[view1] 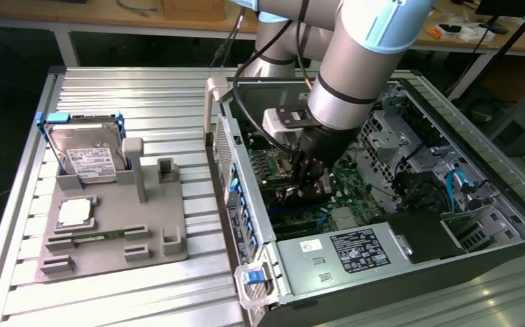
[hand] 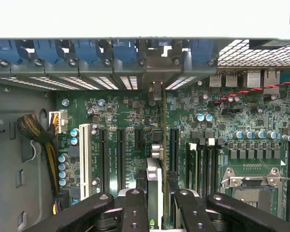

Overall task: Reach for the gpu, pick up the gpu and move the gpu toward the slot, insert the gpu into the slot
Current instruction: 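Insert the gpu into the slot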

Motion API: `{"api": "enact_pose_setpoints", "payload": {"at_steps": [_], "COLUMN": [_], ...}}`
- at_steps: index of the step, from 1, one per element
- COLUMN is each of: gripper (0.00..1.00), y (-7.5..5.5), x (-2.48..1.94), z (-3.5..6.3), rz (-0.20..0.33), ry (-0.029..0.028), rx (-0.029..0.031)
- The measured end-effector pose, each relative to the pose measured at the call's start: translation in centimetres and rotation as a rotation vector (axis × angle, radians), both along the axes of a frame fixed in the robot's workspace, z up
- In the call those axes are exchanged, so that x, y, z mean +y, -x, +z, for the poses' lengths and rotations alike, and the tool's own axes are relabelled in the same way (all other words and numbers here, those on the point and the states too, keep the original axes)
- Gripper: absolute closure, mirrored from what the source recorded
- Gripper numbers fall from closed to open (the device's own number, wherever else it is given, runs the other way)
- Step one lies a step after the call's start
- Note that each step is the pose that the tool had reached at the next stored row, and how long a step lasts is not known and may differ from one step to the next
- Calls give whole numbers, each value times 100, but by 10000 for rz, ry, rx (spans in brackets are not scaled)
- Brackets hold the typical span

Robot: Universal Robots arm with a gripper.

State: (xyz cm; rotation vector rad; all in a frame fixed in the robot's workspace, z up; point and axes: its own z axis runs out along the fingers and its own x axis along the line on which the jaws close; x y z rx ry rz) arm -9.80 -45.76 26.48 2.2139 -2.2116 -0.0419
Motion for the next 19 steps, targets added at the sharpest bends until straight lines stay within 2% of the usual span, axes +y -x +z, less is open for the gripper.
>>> {"api": "enact_pose_setpoints", "payload": {"at_steps": [19], "gripper": [73], "y": [30], "x": [0], "z": [-23], "rz": [0], "ry": [-9], "rx": [-1]}}
